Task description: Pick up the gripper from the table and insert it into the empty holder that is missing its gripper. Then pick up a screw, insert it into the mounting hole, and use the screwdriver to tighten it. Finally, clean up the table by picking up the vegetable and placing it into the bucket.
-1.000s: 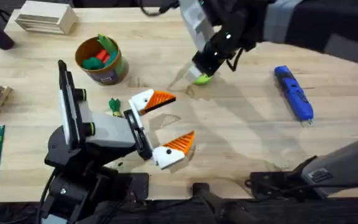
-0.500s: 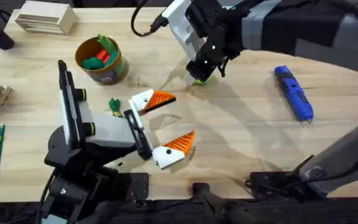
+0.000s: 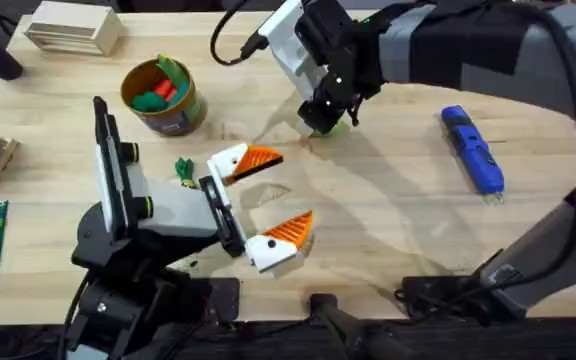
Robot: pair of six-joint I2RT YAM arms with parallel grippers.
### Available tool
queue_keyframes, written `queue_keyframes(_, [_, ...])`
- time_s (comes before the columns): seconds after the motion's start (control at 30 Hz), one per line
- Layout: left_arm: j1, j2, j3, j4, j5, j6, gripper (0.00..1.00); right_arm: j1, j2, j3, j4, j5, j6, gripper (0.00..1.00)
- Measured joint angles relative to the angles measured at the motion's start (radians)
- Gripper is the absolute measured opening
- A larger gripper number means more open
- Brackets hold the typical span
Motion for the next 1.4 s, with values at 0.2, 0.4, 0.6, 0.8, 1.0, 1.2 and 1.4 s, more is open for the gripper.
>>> queue_keyframes(0.2, [0.000,0.000,0.000,0.000,0.000,0.000,0.987,0.000,0.000,0.003,0.005,0.005,0.003,0.011])
queue_keyframes(0.4, [0.000,0.000,0.000,0.000,0.000,0.000,0.987,0.000,0.000,0.003,0.005,0.006,0.002,0.008])
queue_keyframes(0.6, [0.000,0.000,0.000,0.000,0.000,0.000,0.987,0.000,-0.030,0.002,-0.004,0.006,0.003,0.008])
queue_keyframes(0.8, [0.000,0.000,0.000,0.000,0.000,0.000,0.987,0.000,-0.167,0.002,-0.050,0.006,0.003,0.008])
queue_keyframes(1.0, [0.000,0.000,0.000,0.000,0.000,0.000,0.987,0.000,-0.251,0.058,-0.242,-0.003,0.014,0.008])
queue_keyframes(1.2, [0.000,0.000,0.000,0.000,0.000,0.000,0.988,0.015,-0.251,0.231,-0.381,-0.108,0.038,0.008])
queue_keyframes(1.4, [0.000,0.000,0.000,0.000,0.000,0.000,0.988,0.067,-0.256,0.380,-0.452,-0.222,0.061,0.008])
